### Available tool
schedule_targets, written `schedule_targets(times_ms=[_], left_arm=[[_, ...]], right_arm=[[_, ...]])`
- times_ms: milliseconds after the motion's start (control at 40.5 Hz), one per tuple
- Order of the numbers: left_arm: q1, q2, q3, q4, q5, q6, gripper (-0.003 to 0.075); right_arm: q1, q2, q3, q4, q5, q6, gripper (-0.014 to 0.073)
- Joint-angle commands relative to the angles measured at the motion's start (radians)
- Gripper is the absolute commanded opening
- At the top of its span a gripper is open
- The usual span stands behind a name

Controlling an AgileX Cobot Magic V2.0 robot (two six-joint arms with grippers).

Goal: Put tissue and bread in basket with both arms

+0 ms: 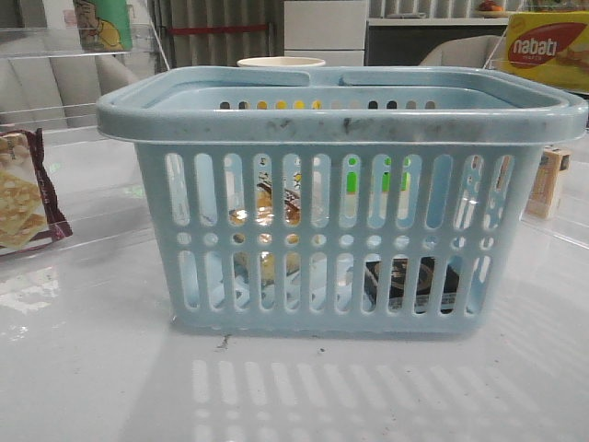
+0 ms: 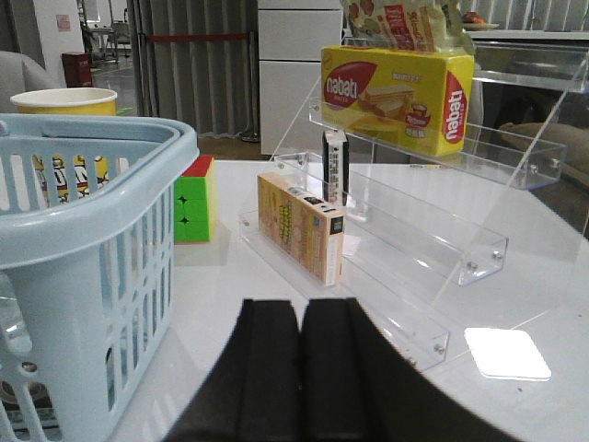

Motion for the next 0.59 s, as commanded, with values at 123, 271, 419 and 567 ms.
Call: schedule_targets(times_ms=[123,271,419,567], left_arm=[[-0.007,-0.017,0.000,-0.002,-0.094,-0.009,0.0091],[-0.007,-0.017,0.000,-0.002,-0.094,-0.009,0.0091],[-0.007,-0.017,0.000,-0.002,-0.094,-0.009,0.0091],[-0.007,-0.017,0.000,-0.002,-0.094,-0.009,0.0091]], right_arm=[[-0.009,-0.018,0.000,0.001,-0.135,-0.031,0.0057],[-0.009,-0.018,0.000,0.004,-0.136,-0.031,0.0057],[-0.017,-0.018,0.000,0.025,-0.145,-0.031,0.0057],[-0.025,-0.018,0.000,0.026,-0.141,-0.031,0.0057]])
